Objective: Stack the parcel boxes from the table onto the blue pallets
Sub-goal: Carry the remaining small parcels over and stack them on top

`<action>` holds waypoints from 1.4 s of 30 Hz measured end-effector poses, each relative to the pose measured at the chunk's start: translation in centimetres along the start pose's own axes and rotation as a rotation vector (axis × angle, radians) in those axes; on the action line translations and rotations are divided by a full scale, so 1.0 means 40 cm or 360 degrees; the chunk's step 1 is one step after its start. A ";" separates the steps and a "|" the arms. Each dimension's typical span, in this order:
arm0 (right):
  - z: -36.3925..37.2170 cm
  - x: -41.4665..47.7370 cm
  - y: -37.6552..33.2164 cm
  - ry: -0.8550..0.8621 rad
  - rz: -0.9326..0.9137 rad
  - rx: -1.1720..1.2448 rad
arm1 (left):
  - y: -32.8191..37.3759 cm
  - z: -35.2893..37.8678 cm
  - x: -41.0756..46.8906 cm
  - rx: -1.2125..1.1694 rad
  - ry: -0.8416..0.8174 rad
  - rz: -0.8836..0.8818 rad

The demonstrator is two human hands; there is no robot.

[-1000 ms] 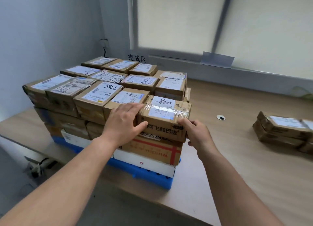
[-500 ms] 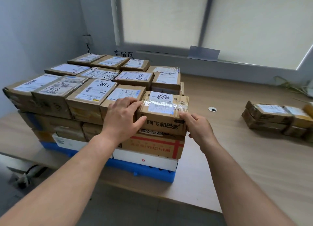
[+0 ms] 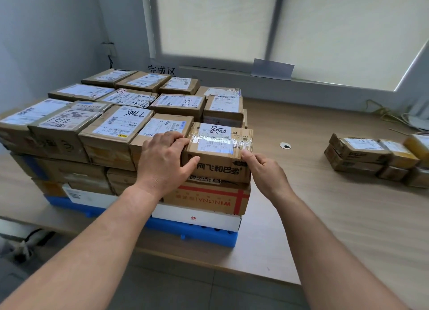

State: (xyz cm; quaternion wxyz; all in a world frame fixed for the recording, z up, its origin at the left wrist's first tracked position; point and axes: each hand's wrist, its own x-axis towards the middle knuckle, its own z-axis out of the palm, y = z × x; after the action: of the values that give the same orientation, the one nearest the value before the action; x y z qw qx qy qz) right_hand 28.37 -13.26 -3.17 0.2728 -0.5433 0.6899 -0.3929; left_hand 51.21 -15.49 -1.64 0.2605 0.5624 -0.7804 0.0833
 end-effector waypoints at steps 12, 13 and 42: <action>-0.070 -0.037 0.006 0.0144 -0.0100 -0.0075 | 0.061 -0.008 0.005 -0.0068 0.0074 -0.0072; -0.083 -0.039 0.012 0.0180 -0.0133 -0.0092 | 0.077 -0.009 0.002 -0.0085 0.0101 -0.0063; -0.602 -0.169 0.485 0.0490 -0.0417 -0.0958 | 0.850 0.281 -0.164 -0.0217 -0.0153 0.0100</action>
State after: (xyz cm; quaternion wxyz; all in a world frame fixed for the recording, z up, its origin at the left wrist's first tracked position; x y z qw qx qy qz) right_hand 0.40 1.14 -6.71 -0.0592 -0.6175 0.7322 -0.2811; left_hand 17.90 -2.77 -8.94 0.2577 0.5219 -0.8131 0.0110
